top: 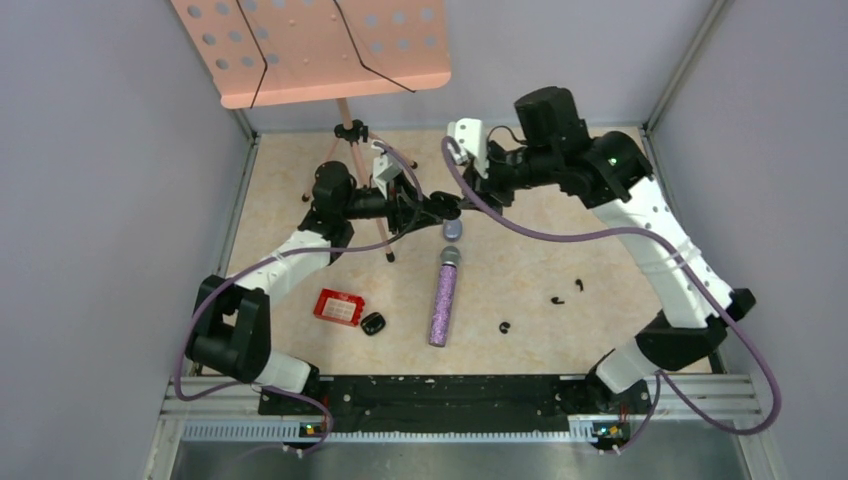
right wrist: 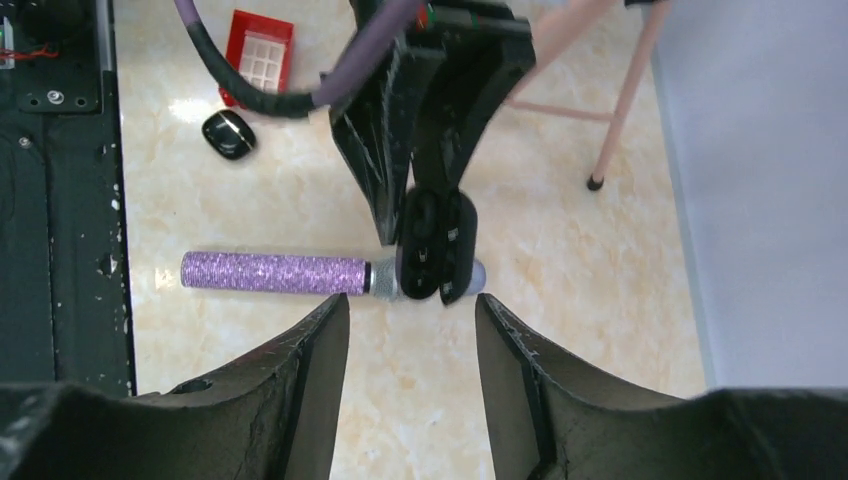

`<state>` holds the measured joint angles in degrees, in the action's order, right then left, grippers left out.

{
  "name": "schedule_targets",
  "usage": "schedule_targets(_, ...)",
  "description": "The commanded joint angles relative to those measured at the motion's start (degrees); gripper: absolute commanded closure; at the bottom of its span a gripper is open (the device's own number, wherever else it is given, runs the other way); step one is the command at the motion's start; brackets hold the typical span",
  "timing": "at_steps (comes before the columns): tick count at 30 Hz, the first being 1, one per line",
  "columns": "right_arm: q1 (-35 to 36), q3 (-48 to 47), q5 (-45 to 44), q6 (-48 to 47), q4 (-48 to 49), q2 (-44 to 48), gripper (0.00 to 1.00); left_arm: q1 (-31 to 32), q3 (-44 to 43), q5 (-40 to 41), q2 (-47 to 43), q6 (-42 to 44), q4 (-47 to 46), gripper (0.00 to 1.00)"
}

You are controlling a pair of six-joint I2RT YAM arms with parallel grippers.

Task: Insert the wireless bluetooth earbuds into the charging case
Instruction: Place the earbud in the charging case, then pick up the earbud from the center of the board.

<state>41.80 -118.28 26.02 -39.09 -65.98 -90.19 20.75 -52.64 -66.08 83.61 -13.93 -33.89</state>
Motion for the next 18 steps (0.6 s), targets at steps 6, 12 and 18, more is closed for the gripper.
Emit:
schedule_targets(6, -6.95, 31.56, 2.53, -3.89, 3.11, 16.59, 0.69, -2.31, 0.45, 5.94, -2.04, -5.4, -2.66, 1.0)
schedule_targets(12, -6.85, 50.83, 2.48, -14.54, 2.53, 17.75, 0.83, -5.75, 4.24, 9.52, -5.62, -9.25, -1.54, 1.0)
schedule_targets(18, -4.42, 56.89, 3.77, -20.07, 8.14, 12.22, 0.85, -7.36, 6.48, 12.17, -8.4, -9.71, 1.02, 1.0)
